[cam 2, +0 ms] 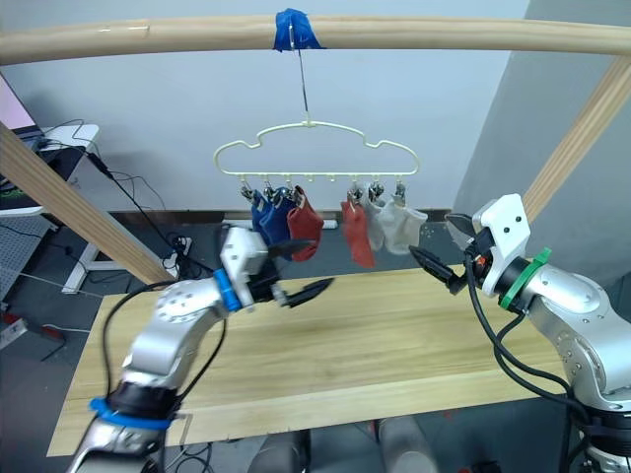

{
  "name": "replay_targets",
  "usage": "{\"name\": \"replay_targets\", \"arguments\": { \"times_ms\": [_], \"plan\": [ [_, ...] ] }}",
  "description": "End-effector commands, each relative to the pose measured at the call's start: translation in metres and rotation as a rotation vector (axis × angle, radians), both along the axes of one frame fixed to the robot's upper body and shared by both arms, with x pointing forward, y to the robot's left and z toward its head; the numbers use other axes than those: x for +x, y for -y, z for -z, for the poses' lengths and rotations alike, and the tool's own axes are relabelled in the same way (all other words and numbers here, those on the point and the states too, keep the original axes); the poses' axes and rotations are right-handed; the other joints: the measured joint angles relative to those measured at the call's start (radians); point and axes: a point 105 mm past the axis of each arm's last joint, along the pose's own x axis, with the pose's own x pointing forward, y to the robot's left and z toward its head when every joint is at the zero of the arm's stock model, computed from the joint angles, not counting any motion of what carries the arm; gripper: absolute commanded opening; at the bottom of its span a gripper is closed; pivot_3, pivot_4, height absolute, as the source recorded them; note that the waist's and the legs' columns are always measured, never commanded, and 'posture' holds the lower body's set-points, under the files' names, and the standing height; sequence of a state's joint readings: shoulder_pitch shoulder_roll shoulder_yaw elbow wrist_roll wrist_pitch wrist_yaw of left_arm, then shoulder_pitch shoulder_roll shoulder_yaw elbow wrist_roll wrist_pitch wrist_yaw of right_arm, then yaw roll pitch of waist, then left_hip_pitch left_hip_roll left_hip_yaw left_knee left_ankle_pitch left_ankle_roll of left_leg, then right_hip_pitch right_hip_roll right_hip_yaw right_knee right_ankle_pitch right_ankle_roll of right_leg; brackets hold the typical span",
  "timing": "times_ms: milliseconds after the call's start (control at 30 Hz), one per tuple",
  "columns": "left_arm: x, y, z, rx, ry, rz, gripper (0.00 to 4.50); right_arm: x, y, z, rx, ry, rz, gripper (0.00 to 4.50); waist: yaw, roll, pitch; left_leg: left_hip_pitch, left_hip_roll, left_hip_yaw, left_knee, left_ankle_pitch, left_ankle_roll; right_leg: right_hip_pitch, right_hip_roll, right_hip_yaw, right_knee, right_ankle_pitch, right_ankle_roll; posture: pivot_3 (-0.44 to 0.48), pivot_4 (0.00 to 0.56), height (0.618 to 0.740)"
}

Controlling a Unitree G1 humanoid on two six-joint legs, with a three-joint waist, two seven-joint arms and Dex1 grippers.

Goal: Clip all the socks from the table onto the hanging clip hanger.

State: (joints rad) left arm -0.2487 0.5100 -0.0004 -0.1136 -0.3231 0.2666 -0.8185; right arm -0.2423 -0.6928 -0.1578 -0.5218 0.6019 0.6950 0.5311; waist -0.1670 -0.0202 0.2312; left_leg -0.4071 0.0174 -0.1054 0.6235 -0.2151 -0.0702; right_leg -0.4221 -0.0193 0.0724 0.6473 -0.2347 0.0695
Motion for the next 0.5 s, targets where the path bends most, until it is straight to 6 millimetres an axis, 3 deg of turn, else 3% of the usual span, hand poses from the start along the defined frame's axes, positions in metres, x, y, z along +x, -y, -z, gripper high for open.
{"name": "replay_targets", "arguments": {
  "times_ms": [33, 100, 267, 500],
  "plan": [
    [-0.01, -0.057, -0.003, -0.037, -0.083, -0.231, 4.45, -0.002, -0.003, 0.009, -0.007, -0.012, -0.02, 4.5, 0.004, 0.0, 0.0, 0.0, 0.0, 0.0, 0.0, 0.0, 0.0, 0.0, 0.0, 0.0, 0.001, 0.0, -0.001, -0.115, 0.183, 0.74],
    [-0.017, -0.076, -0.001, -0.015, -0.098, -0.315, 4.45, -0.002, -0.002, 0.015, 0.0, -0.031, -0.007, 4.5, 0.017, 0.0, 0.0, 0.0, 0.0, -0.001, 0.0, 0.0, 0.0, 0.0, 0.0, -0.001, 0.001, 0.0, -0.001, -0.101, 0.182, 0.74],
    [-0.03, -0.101, 0.007, 0.098, -0.1, -0.46, 4.45, -0.001, 0.002, 0.021, 0.0, -0.044, 0.002, 4.5, 0.065, -0.001, 0.0, 0.0, -0.002, -0.001, 0.002, 0.0, 0.0, 0.001, -0.002, -0.001, 0.0, -0.002, -0.004, -0.062, 0.179, 0.74],
    [-0.034, -0.096, 0.003, 0.067, -0.113, -0.429, 4.45, 0.003, 0.007, 0.026, -0.009, -0.059, 0.029, 4.5, 0.09, -0.002, -0.001, 0.0, -0.002, 0.0, 0.002, 0.0, 0.0, 0.001, -0.003, -0.001, 0.0, -0.002, -0.005, -0.05, 0.173, 0.74]
  ]
}}
